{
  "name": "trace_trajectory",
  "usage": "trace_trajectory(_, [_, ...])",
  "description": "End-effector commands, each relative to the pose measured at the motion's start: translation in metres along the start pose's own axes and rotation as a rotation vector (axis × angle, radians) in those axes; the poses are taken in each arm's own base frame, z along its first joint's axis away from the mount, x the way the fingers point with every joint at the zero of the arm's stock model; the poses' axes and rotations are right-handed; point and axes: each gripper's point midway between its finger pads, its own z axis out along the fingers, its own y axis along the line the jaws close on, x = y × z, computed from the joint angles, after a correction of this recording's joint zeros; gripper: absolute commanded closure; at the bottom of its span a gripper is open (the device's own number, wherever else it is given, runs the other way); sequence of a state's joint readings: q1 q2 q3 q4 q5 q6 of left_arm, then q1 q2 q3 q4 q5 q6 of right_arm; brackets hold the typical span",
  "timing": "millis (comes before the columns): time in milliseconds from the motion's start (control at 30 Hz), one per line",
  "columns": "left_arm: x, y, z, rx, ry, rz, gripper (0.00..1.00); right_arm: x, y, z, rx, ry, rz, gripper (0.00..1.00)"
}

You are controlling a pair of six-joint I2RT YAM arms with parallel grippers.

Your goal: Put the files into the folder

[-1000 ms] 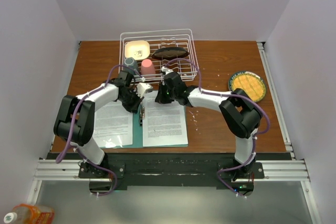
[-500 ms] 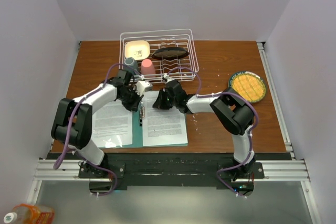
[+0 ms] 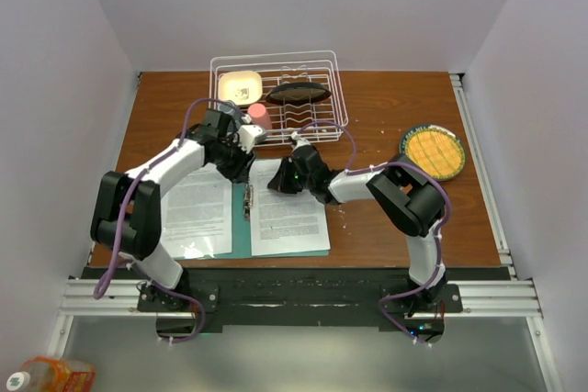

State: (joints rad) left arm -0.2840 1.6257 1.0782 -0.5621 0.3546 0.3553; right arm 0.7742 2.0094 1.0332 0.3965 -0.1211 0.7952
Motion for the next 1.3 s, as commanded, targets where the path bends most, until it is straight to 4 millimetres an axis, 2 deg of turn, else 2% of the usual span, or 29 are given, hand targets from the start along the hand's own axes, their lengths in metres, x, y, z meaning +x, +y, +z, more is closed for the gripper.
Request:
trace_trajectory(0, [-0.019,0.012,0.015,-0.024,-0.045,-0.043,0.57,0.019,-0.030,-0.006,0.119,0.025,0.012,1.00])
trace_trajectory(300, [-0.027,0.019,0.030,-0.020,-0.055,-0.073,0.56,0.036,-0.030,-0.004,0.126,0.055,0.014,1.00])
trace_trajectory(500, [-0.032,0.022,0.033,-0.031,-0.072,-0.098,0.50,0.043,-0.031,-0.003,0.131,0.068,0.009,1.00])
trace_trajectory(933, [-0.005,0.023,0.049,-0.030,0.017,-0.112,0.54,0.049,-0.043,-0.007,0.178,0.071,0.017,1.00])
trace_trajectory(1033, [-0.008,0.022,0.047,-0.026,0.011,-0.109,0.62,0.050,-0.047,-0.007,0.193,0.071,0.023,1.00])
trace_trajectory(1067, [-0.008,0.021,0.046,-0.021,0.012,-0.110,0.70,0.052,-0.047,-0.007,0.196,0.074,0.023,1.00])
trace_trajectory(1167, [-0.017,0.018,0.037,-0.010,-0.004,-0.099,0.84,0.054,-0.052,-0.008,0.211,0.082,0.031,1.00])
trace_trajectory(1267, [-0.027,0.016,0.025,-0.009,-0.031,-0.084,0.85,0.056,-0.056,-0.007,0.234,0.084,0.038,1.00])
